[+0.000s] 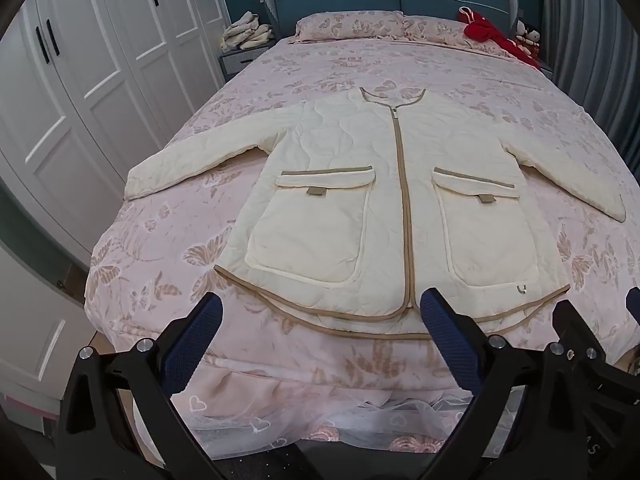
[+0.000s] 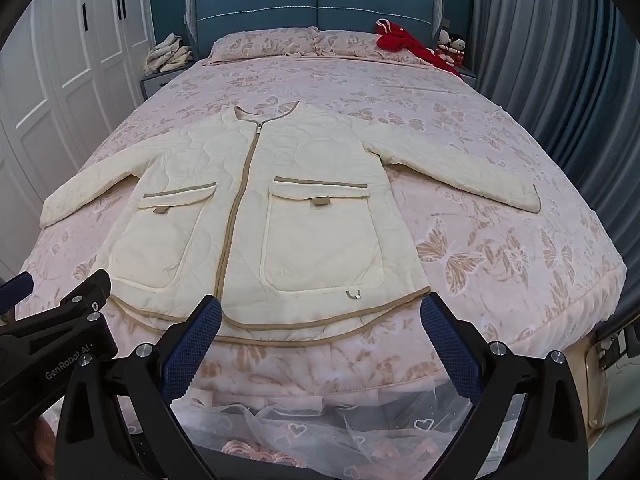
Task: Fold large clothes
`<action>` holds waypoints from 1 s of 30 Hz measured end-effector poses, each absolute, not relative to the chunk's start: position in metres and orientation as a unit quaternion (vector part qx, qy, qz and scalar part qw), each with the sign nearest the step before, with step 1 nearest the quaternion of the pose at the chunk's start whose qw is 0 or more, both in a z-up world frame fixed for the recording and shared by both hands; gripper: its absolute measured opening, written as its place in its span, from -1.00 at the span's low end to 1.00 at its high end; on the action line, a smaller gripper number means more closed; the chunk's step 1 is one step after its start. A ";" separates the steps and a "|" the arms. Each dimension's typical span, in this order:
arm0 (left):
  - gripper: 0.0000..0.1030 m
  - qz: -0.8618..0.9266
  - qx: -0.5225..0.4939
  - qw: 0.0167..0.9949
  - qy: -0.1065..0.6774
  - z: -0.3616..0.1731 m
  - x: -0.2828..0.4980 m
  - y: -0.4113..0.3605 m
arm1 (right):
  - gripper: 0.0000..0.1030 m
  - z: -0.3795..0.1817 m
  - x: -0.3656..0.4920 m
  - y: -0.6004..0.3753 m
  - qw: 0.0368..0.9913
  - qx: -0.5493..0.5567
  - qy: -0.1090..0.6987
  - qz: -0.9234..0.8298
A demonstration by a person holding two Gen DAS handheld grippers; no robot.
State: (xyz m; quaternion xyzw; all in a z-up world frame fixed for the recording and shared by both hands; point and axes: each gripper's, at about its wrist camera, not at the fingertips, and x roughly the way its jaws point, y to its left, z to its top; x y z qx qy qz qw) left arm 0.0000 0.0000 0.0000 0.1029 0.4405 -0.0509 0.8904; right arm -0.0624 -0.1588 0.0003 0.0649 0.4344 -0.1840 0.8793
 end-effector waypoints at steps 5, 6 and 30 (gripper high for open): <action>0.87 -0.050 0.105 0.890 0.441 0.000 0.000 0.000 | 0.90 0.000 -0.061 -0.158 0.879 0.065 0.435 -0.184; 0.87 -0.050 0.103 0.890 0.440 -0.001 0.000 0.001 | 0.90 0.000 -0.062 -0.159 0.879 0.065 0.435 -0.184; 0.87 -0.050 0.103 0.891 0.440 -0.001 0.000 0.000 | 0.90 -0.001 -0.061 -0.159 0.879 0.065 0.436 -0.184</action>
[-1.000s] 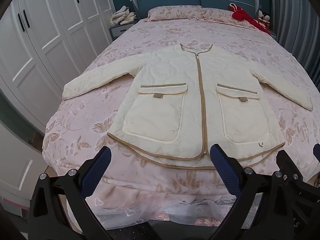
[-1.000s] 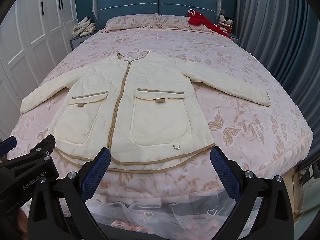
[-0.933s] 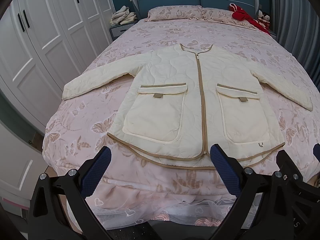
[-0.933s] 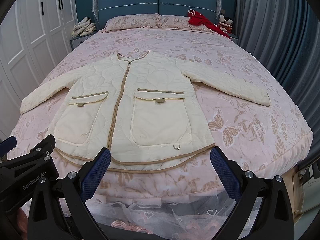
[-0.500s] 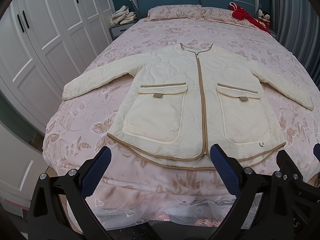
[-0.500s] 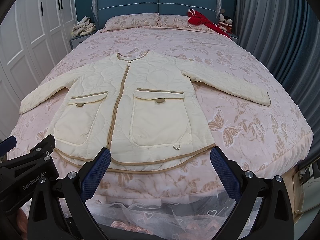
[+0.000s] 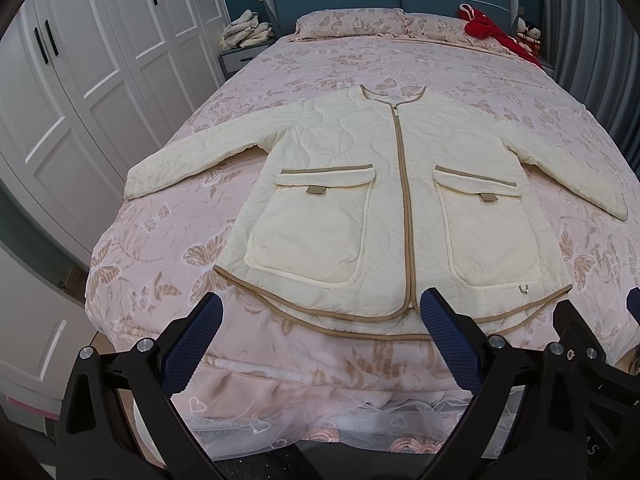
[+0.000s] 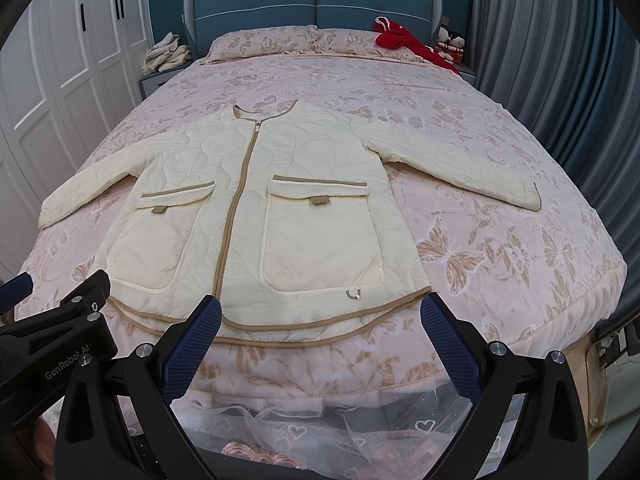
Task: Fold large clothes
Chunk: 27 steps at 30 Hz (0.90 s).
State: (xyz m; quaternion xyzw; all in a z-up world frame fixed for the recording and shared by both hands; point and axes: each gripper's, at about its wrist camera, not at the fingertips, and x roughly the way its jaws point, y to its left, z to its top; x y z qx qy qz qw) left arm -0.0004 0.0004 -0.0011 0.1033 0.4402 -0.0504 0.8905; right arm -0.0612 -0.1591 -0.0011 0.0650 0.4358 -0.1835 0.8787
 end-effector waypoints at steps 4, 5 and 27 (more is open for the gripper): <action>0.87 -0.050 0.103 0.891 0.440 -0.001 0.000 0.000 | 0.90 -0.001 -0.061 -0.159 0.878 0.066 0.436 -0.184; 0.87 -0.050 0.103 0.891 0.440 -0.001 -0.001 0.000 | 0.90 -0.001 -0.061 -0.159 0.878 0.065 0.436 -0.184; 0.87 -0.057 0.093 0.884 0.455 -0.019 0.000 0.010 | 0.90 -0.012 -0.061 -0.159 0.877 0.071 0.441 -0.179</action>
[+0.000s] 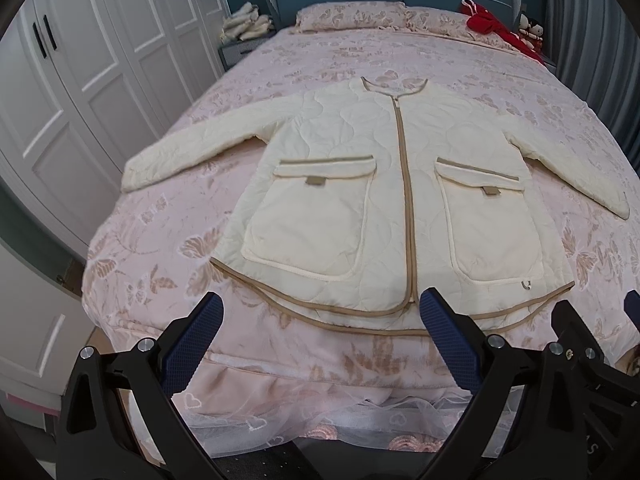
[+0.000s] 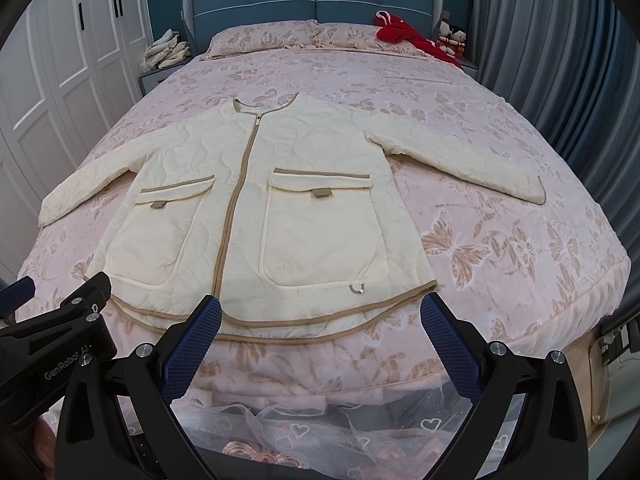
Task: Fold large clothes
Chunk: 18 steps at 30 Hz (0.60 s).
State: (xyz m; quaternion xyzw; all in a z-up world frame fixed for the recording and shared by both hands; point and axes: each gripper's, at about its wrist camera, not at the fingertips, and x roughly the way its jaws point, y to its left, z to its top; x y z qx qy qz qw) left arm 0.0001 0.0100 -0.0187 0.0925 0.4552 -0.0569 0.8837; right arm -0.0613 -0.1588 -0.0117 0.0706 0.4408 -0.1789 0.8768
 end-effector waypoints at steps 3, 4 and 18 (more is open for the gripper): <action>0.88 -0.073 0.072 0.868 0.486 -0.023 0.008 0.007 | 0.90 -0.021 -0.059 -0.167 0.875 0.083 0.446 -0.171; 0.88 -0.076 0.065 0.864 0.493 -0.024 0.010 0.007 | 0.90 -0.025 -0.057 -0.174 0.873 0.096 0.448 -0.170; 0.90 -0.013 0.015 0.879 0.477 -0.036 0.068 0.030 | 0.90 -0.070 -0.029 -0.440 0.822 0.320 0.366 -0.296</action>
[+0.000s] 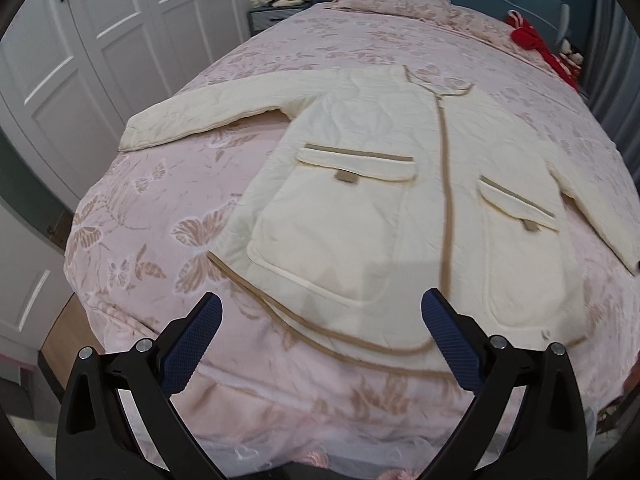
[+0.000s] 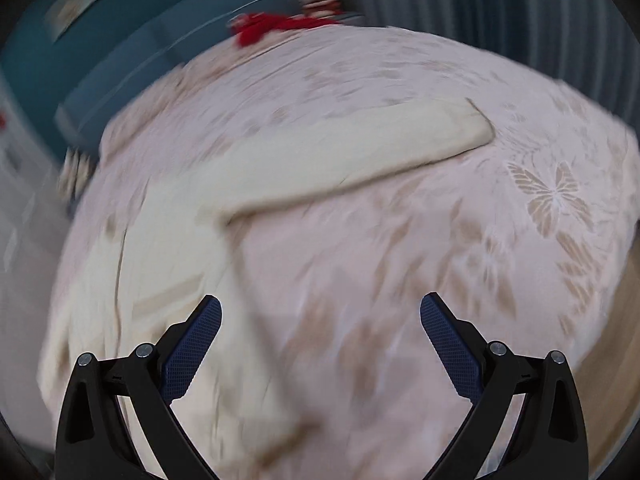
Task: Fold large clothes
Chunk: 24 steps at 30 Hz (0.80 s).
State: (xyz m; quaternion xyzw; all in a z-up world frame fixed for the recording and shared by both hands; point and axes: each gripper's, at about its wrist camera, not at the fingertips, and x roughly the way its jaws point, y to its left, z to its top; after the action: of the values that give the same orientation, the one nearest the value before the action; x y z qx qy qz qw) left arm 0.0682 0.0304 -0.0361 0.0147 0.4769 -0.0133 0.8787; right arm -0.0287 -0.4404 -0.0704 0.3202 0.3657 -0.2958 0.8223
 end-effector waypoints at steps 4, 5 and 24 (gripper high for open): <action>0.90 0.013 0.020 0.870 0.492 -0.043 0.084 0.033 | 0.90 -0.096 -0.017 -0.533 0.791 0.387 0.325 -0.345; 0.90 0.018 0.016 0.870 0.493 -0.044 0.088 0.034 | 0.90 -0.103 -0.012 -0.552 0.780 0.389 0.327 -0.366; 0.90 0.051 -0.008 0.863 0.502 -0.064 0.138 0.040 | -0.84 -0.107 0.069 -0.637 0.790 0.388 0.290 -0.376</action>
State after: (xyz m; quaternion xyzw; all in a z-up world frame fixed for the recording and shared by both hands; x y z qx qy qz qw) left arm 0.1379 0.0397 -0.0644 -0.0076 0.5018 0.0510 0.8634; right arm 0.0692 -0.6367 -0.1072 0.3878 0.2903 -0.3760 0.7899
